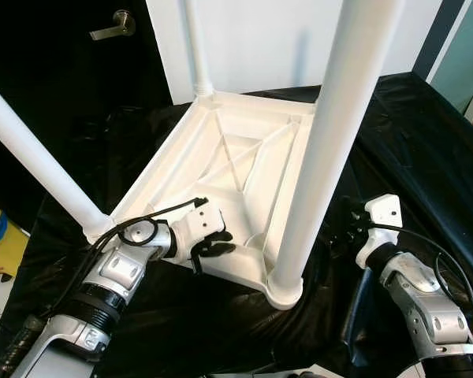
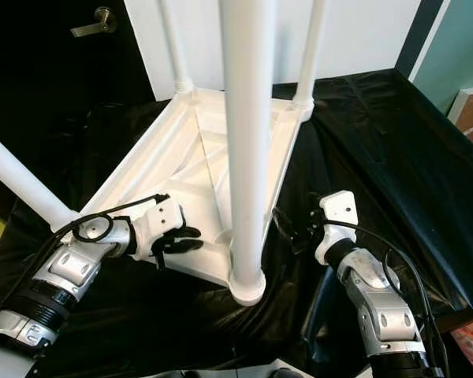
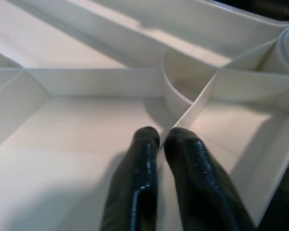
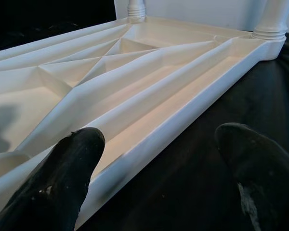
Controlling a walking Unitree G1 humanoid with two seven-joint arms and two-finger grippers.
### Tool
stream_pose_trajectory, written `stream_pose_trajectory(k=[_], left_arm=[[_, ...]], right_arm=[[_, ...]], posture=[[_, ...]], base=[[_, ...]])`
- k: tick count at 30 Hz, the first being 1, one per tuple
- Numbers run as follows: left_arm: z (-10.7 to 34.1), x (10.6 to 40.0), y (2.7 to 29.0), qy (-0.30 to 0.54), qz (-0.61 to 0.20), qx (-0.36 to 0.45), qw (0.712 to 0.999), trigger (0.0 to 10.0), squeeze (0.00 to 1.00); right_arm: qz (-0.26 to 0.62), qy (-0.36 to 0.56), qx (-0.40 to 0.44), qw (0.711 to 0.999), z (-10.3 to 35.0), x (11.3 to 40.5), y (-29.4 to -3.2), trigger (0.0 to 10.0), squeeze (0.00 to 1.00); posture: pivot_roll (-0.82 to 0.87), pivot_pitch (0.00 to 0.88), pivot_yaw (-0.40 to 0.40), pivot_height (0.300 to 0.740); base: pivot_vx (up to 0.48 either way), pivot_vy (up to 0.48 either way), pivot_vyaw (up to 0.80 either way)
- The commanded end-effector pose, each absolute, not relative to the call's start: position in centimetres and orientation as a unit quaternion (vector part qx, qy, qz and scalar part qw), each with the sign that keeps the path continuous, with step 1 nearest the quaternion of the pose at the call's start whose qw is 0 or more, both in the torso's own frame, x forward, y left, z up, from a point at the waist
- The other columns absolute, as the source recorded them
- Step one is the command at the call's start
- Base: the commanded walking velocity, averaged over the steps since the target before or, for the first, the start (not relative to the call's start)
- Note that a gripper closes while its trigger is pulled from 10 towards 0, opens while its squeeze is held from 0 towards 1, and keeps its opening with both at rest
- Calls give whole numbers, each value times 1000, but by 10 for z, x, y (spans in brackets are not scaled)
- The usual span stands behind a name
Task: Building children table
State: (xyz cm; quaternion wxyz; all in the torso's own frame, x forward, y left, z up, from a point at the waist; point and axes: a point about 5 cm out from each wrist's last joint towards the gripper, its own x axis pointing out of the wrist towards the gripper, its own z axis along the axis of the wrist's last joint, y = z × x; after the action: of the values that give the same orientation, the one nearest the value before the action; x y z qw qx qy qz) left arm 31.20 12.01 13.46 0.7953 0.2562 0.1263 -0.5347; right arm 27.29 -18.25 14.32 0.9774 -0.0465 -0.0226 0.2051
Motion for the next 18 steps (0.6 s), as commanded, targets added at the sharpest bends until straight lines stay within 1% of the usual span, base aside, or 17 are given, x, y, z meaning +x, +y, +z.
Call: stream_pose_trajectory(k=[1,8,9,10,11,12,13,14,15,18], left_arm=[[114,312,133,177,-474,240,829,0,0],[112,314,133,176,-453,239,841,0,0],[109,312,126,165,-435,217,858,0,0],[109,312,126,165,-435,217,858,0,0],[109,309,121,155,-437,210,861,2941,0],[109,309,121,155,-437,210,861,2941,0],[109,308,118,150,-437,200,864,10000,0],[110,308,116,144,-434,194,868,10000,0],[113,308,115,137,-430,180,874,10000,0],[116,308,115,130,-426,172,879,10000,0]], right_arm=[[193,-22,-44,980,143,276,-184,10000,0],[163,-27,-31,986,144,279,-189,10000,0],[111,-33,-4,993,144,275,-198,10000,0],[111,-33,-4,993,144,275,-198,10000,0],[98,-34,2,995,143,271,-200,10000,0],[98,-34,2,995,143,271,-200,10000,0],[89,-34,8,995,142,268,-201,10000,0],[90,-34,14,995,142,265,-201,10000,0],[98,-37,20,994,143,260,-200,10000,1000],[105,-39,21,994,144,256,-199,10000,1000]], posture=[[-54,87,34,740],[-55,89,30,740],[-67,94,19,740],[-67,94,19,740],[-75,94,20,740],[-75,94,20,740],[-84,95,20,740],[-84,95,20,740],[-92,98,21,740],[-98,100,22,740]], base=[[0,0,0],[0,0,0],[0,0,0],[0,0,0],[0,0,0],[0,0,0],[0,0,0],[0,0,0],[0,0,0],[0,0,0]])
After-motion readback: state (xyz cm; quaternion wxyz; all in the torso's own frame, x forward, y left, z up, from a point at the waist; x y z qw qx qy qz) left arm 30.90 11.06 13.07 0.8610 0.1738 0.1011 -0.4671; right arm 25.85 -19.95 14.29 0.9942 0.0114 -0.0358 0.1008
